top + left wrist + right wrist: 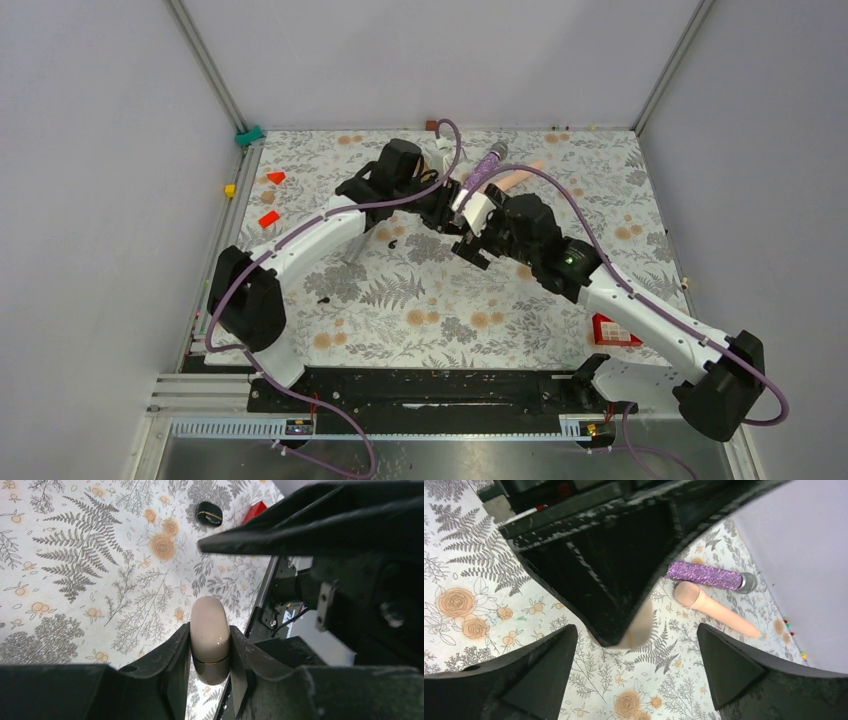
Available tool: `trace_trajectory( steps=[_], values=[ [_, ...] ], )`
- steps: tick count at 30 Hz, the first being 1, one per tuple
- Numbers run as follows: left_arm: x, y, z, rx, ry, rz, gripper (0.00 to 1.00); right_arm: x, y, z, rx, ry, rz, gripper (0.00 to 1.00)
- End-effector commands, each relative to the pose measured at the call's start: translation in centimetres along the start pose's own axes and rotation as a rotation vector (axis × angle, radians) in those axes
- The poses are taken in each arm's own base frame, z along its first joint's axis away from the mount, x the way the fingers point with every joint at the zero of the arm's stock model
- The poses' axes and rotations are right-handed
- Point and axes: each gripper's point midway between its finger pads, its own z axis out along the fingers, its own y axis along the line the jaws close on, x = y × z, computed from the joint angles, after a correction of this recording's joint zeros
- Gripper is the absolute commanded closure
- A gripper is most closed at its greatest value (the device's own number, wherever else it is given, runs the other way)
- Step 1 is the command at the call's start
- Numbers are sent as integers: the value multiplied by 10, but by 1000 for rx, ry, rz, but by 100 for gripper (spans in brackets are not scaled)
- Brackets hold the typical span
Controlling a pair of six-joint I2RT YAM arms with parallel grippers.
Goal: Insert the wireless bluetooth earbuds into the charging case
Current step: Pick up the charging case at the center of the board.
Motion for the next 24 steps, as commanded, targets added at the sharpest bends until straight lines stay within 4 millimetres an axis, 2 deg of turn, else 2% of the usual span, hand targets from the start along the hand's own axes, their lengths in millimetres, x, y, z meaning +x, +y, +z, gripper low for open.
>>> trace_trajectory(
  steps=[1,3,7,11,14,17,20,24],
  values=[
    [-25,-38,-35,31,-40,246,85,-41,-23,-37,80,-132,34,1],
    [-24,-43,-49,21,-27,330,87,-45,-21,-52,56,-123,56,1],
    [-18,-57,-80,47,16,506,88,-51,21,-79,-201,-131,24,1],
    [-5,-75,-106,91,46,619,89,-65,57,-97,-413,-192,88,1],
    [6,-87,-115,123,29,659,89,-77,75,-95,-518,-232,166,0],
    [13,-88,-117,129,-2,661,89,-85,85,-87,-585,-254,223,1],
    [25,-86,-113,152,-5,644,89,-87,86,-77,-604,-239,259,5],
    [40,-78,-112,147,14,642,89,-93,84,-77,-597,-263,252,7]
  ],
)
